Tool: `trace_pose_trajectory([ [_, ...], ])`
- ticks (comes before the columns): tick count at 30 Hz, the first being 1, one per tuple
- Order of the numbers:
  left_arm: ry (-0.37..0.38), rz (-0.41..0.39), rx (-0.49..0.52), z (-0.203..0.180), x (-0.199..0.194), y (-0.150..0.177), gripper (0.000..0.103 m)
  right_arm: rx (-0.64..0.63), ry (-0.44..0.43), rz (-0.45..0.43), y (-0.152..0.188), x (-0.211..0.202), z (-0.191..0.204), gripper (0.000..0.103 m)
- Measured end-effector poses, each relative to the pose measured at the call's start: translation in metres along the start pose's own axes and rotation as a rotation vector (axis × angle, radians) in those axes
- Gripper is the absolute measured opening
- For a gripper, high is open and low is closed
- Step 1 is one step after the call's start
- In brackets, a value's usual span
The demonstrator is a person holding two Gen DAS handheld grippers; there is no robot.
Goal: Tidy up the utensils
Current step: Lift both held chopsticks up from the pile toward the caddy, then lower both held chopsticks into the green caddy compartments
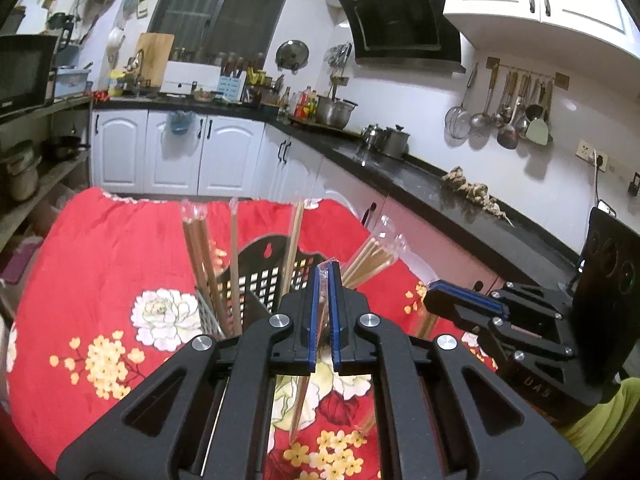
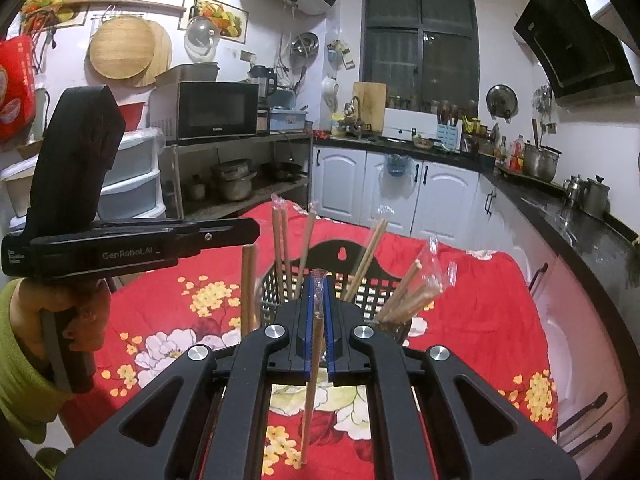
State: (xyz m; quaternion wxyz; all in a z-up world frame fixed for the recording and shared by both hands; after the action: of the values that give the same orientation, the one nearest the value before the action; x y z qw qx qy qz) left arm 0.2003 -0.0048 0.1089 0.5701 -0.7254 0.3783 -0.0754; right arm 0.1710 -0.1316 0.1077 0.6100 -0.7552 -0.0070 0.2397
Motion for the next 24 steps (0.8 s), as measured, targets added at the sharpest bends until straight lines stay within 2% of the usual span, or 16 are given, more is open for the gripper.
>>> trace_pose_trajectory([
  [12, 0.007, -0.09, 0.04, -0.01, -0.01, -0.037, 0.002, 0.028, 0.0, -0.084, -0.034, -0.008, -0.001, 0.005],
  [24, -0.023, -0.181, 0.086, -0.016, -0.017, -0.075, 0.002, 0.048, 0.033, -0.189, -0.08, -0.012, -0.012, 0.005],
])
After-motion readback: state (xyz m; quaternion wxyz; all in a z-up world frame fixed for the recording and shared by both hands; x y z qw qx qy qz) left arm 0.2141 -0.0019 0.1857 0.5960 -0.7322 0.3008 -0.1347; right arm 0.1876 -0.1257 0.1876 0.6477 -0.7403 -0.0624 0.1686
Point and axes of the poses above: each gripper's, at about its wrist camera, not at the fingertips, and x roughly the way its jaws point, z to its left, y to its underside, the point moved 4 cm from there along x, roughly the way its jaws point, and after that the axes turned 13 degrees about y, right-handed, at the moved point
